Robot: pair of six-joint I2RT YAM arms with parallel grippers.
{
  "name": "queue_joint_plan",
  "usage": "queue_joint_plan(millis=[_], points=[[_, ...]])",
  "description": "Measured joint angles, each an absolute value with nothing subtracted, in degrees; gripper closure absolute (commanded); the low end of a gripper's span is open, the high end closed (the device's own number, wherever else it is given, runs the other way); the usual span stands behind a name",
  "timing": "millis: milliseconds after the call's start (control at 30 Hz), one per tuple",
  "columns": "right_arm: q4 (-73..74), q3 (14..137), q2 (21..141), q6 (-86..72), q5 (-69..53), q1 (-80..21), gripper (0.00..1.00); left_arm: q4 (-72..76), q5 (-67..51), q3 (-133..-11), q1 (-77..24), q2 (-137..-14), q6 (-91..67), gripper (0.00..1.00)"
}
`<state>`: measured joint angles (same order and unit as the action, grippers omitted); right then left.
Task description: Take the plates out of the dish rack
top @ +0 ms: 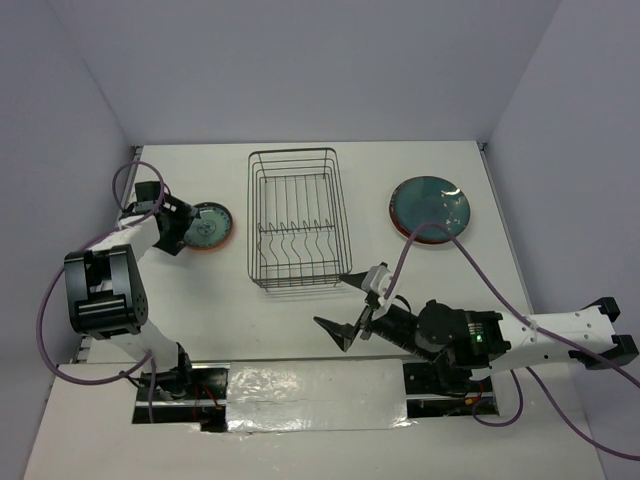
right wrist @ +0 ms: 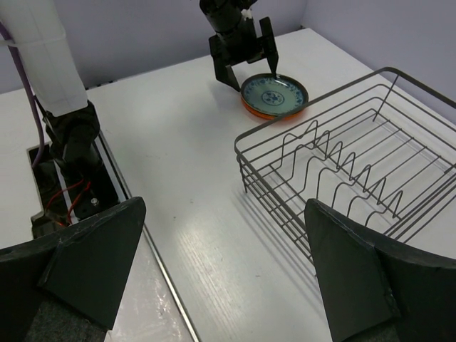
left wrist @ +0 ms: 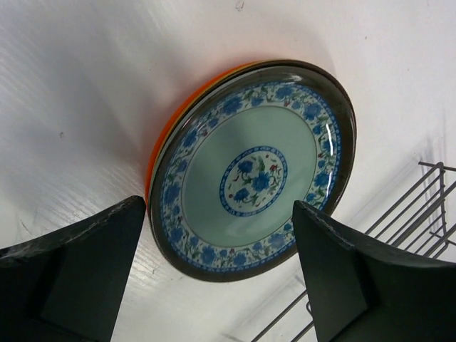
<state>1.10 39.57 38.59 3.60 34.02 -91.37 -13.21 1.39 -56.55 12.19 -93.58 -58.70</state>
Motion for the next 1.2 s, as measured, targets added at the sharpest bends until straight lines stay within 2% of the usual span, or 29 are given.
queue_joint_plan(millis=[67, 333, 433, 533, 667, 933, 1067, 1200], points=[[1.2, 39.6, 38.6, 3.4, 34.0, -91.4, 0.00, -14.0, 1.5, -56.6, 12.2, -93.2, -58.7, 0.00], [1.5, 39.2, 39.0, 2.0, 35.2, -91.4, 0.00, -21.2, 4.1, -57.9, 12.2, -86.5, -57.7, 0.00], [4.2, 39.7, 40.4, -1.6, 40.8, -91.4, 0.00, -25.7, 5.7, -60.0, 12.2, -83.5, -55.5, 0.00], [13.8, 44.2, 43.8, -10.9, 49.3, -90.0, 0.00, -29.7, 6.1, -60.2, 12.2, -76.6, -52.1, 0.01], [27.3, 53.1, 49.2, -23.2, 52.8, -79.7, 0.00, -32.6, 6.1, -60.5, 11.1, -63.3, -44.9, 0.02], [38.0, 57.0, 49.5, -28.4, 50.0, -59.2, 0.00, -35.9, 10.6, -60.3, 9.1, -41.5, -30.9, 0.01], [39.0, 55.2, 43.5, -26.5, 46.2, -49.3, 0.00, -36.4, 11.0, -54.3, 8.7, -32.1, -27.2, 0.00], [41.3, 53.4, 33.6, -25.8, 45.4, -47.9, 0.00, -37.6, 12.5, -49.1, 8.5, -25.9, -26.7, 0.00]])
